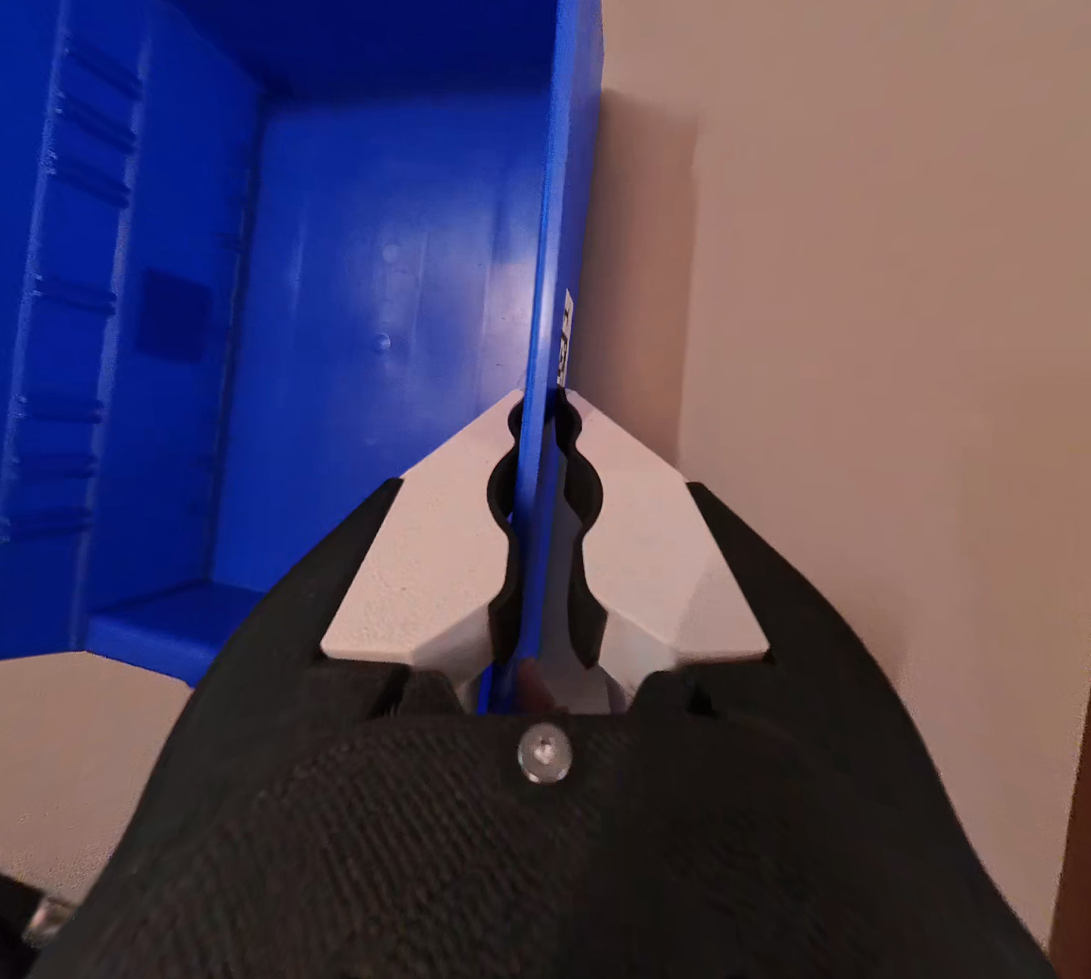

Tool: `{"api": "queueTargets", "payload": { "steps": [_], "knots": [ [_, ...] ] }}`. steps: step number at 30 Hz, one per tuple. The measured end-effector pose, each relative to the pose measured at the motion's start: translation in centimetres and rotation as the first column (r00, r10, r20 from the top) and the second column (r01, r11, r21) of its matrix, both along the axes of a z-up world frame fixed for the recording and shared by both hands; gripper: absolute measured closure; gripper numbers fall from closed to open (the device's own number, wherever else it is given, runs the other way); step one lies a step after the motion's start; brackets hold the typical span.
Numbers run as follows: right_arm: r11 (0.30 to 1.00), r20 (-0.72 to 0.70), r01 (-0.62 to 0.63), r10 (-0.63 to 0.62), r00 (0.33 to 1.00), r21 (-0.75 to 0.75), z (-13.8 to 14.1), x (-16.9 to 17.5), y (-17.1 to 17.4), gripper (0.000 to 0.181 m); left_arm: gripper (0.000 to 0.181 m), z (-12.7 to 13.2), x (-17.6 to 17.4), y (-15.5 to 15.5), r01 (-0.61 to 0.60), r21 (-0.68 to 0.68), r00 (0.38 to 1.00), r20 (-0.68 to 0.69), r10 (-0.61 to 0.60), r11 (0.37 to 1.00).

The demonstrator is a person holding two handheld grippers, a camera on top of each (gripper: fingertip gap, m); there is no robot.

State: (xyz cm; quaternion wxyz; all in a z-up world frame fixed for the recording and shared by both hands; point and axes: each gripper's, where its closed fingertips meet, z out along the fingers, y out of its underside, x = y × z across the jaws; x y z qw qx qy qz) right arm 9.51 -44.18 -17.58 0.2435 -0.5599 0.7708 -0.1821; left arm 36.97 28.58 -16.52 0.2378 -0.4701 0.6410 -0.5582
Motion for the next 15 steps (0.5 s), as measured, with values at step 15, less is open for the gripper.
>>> {"api": "queueTargets", "payload": {
  "steps": [15],
  "knots": [
    [0.93, -0.148, -0.06, 0.006, 0.989, -0.363, -1.2, 3.0, -2.5, 0.135, 0.18, 0.1, -0.5, -0.6, 0.089, -0.019, 0.996, -0.012, -0.089, 0.996]
  ]
}}
